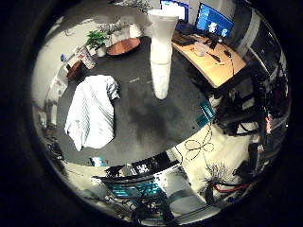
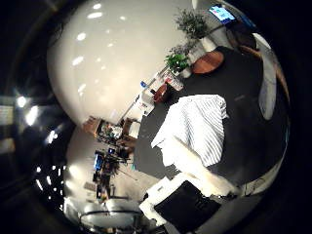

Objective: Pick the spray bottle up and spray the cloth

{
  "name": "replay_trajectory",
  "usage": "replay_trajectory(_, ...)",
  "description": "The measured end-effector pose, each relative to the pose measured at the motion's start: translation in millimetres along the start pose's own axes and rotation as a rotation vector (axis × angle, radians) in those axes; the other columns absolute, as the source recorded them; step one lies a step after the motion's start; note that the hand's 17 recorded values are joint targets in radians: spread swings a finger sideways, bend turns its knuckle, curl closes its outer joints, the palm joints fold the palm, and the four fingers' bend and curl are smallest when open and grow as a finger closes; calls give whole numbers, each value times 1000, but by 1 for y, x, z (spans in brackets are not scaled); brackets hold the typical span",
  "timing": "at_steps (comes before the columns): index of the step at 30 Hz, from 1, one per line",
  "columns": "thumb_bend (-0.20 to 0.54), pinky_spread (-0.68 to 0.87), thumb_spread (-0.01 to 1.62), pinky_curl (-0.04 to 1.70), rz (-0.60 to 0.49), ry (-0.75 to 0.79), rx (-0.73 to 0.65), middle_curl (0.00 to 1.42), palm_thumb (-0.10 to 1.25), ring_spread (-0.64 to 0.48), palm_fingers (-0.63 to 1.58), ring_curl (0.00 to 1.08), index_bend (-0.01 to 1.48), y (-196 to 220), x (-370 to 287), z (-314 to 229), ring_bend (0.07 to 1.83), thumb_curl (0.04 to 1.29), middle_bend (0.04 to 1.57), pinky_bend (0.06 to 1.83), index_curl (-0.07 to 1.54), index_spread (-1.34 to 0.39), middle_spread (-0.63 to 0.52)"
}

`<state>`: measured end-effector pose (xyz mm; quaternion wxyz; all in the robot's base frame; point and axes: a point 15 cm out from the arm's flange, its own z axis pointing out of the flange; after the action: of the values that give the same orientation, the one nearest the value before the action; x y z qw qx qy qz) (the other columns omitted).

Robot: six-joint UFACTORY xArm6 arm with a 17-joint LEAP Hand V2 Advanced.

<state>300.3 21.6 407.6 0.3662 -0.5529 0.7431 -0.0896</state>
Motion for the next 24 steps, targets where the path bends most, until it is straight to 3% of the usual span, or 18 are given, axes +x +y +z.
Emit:
replay_trajectory(16,-27,691,1008,157,-43,122,217,293,596,354,194,230,180,-48,8,-84,370,463,188,972,333,-150,237)
replay_trajectory(24,-26,697,1006,158,-8,211,305,293,595,351,202,228,179,-57,34,-111,370,462,186,982,333,-155,237)
